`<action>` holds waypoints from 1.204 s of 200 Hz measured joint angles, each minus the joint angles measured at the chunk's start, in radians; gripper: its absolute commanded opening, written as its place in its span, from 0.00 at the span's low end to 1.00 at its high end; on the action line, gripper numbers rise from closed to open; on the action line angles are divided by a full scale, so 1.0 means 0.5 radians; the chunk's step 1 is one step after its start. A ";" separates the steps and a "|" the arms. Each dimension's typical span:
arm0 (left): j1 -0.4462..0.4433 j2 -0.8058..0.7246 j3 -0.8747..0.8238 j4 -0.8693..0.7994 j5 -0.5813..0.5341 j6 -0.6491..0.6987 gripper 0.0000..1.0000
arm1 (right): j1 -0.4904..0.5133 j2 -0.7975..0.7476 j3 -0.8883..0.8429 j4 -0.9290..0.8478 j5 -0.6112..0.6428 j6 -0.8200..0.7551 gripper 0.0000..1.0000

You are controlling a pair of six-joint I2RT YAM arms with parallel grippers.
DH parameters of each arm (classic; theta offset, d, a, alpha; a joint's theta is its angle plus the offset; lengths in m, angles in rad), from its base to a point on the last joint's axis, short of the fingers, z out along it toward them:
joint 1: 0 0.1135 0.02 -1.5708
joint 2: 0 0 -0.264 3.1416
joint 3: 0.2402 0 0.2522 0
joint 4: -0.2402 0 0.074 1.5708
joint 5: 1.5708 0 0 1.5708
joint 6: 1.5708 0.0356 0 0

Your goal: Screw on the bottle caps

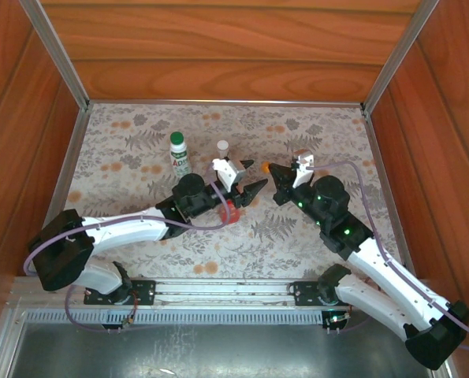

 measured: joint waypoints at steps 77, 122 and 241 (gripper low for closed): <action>-0.011 0.055 0.066 -0.010 0.014 -0.054 0.31 | 0.000 -0.017 -0.024 0.032 -0.086 -0.037 0.00; -0.011 0.055 0.066 -0.011 0.004 -0.066 0.22 | 0.000 -0.018 -0.043 0.027 -0.121 -0.050 0.02; -0.011 0.053 0.064 -0.008 -0.072 0.199 0.10 | -0.022 -0.191 -0.046 -0.055 -0.060 0.005 0.65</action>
